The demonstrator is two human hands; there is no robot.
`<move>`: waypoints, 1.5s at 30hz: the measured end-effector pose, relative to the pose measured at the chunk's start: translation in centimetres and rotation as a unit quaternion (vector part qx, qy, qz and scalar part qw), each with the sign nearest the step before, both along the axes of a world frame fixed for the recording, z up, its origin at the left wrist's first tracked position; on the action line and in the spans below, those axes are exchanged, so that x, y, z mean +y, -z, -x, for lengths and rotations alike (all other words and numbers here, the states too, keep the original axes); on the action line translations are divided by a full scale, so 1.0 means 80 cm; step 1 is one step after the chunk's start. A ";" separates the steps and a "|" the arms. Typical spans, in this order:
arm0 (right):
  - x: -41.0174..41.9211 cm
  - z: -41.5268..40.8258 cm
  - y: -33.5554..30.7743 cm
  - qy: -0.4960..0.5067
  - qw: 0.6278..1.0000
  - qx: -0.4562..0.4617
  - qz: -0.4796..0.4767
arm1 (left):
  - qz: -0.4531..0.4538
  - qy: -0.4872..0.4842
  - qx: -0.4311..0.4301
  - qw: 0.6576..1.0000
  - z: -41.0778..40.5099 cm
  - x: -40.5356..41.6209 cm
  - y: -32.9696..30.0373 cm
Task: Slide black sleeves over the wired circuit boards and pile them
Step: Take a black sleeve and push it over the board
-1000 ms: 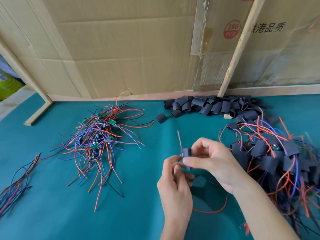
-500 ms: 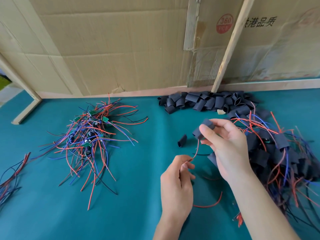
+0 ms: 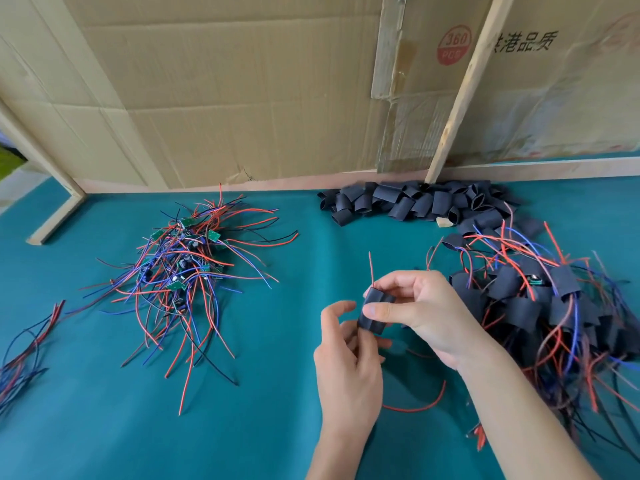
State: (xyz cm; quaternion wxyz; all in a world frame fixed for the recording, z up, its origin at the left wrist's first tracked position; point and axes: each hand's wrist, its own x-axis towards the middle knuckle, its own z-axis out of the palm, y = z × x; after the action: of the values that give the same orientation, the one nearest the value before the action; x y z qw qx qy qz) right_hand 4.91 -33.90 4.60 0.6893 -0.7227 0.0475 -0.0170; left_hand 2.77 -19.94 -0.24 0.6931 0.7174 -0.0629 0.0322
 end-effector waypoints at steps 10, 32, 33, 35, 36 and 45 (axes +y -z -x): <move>-0.014 -0.003 -0.008 0.085 0.961 -0.071 -0.253 | -0.028 -0.007 -0.034 0.999 0.000 -0.005 0.000; 0.011 -0.009 0.018 0.117 0.992 0.005 0.049 | 0.054 -0.055 0.012 0.997 -0.004 -0.001 0.004; 0.010 -0.009 0.017 0.107 0.993 0.006 0.050 | 0.058 -0.055 0.012 0.997 -0.005 -0.001 0.004; 0.010 -0.009 0.016 0.079 0.996 0.013 0.041 | 0.058 -0.058 0.011 0.997 -0.005 0.000 0.005; 0.011 -0.009 0.015 0.060 0.997 0.019 0.032 | 0.055 -0.059 0.010 0.997 -0.006 0.000 0.005; 0.016 -0.007 0.011 0.036 0.997 0.032 -0.055 | 0.043 -0.055 0.009 0.998 -0.004 0.002 0.002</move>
State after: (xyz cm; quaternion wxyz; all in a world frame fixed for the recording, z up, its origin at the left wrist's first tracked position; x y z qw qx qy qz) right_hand 5.47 -32.60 3.75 0.7254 -0.6815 0.0959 -0.0161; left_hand 3.07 -19.78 -0.37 0.7210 0.6896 -0.0155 0.0661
